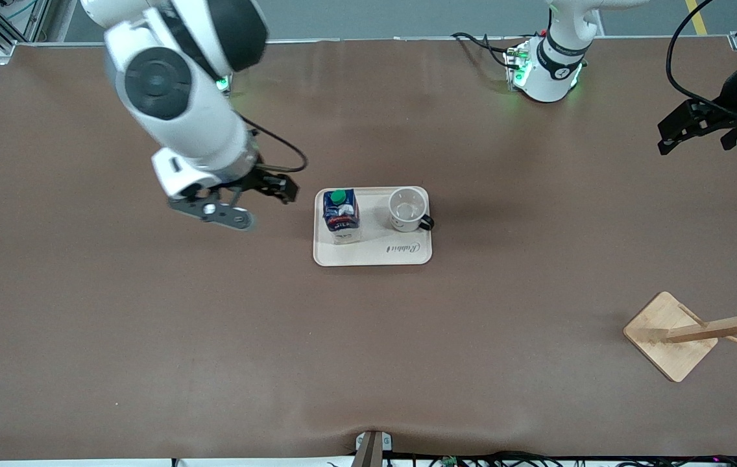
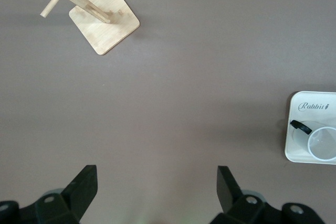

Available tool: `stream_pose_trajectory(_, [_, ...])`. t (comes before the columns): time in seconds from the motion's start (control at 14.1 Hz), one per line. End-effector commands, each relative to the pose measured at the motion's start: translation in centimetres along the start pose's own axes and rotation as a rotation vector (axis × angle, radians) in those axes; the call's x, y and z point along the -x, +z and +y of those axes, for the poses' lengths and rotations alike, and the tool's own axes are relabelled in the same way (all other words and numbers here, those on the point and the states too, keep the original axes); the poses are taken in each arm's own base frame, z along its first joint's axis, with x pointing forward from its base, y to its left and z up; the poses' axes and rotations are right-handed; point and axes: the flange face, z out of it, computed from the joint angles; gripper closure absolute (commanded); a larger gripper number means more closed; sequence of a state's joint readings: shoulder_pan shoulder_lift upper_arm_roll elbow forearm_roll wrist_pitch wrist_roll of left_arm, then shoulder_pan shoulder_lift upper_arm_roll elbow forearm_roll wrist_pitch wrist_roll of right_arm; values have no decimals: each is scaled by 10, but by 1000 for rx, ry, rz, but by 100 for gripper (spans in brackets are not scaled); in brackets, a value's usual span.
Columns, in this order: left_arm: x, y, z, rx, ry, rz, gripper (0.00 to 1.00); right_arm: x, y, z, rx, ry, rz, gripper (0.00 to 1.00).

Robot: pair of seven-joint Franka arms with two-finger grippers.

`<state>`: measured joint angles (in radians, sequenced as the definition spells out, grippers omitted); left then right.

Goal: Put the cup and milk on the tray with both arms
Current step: 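Set the carton on the tray beside the mug and release it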

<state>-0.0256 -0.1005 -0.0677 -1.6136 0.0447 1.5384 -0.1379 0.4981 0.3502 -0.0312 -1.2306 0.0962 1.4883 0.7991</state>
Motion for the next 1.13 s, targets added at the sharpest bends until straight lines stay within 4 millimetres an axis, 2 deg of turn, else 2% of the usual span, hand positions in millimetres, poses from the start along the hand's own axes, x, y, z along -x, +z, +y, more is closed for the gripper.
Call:
stream_pose_trajectory(0.0, [6, -3, -1, -8, 14, 13, 0, -3, -39, 44, -1, 11, 40, 0])
stream_pose_trajectory(0.14, [4, -1, -1, -7, 12, 16, 0, -17, -54, 83, 14, -68, 72, 0])
stream_pose_trajectory(0.35, [4, 0, -1, -8, 15, 10, 0, -32, -70, 167, 23, -140, 84, 0])
stream_pose_trajectory(0.57, [7, -5, 1, -6, 18, 16, 0, -18, -74, 224, -10, -115, 144, 0])
stream_pose_trajectory(0.71, [6, -3, 2, -5, 20, 14, 0, -23, -69, 267, -10, -151, 152, 0])
stream_pose_trajectory(0.85, [6, -4, 3, 0, 21, 15, 0, -31, -73, 291, -5, -193, 145, 0])
stream_pose_trajectory(0.99, [6, -5, 3, 10, 20, 15, 0, -35, -94, 302, -16, -191, 149, 0])
stream_pose_trajectory(1.06, [6, -5, 2, 9, 18, 15, 0, -45, -99, 305, -19, -212, 141, 0])
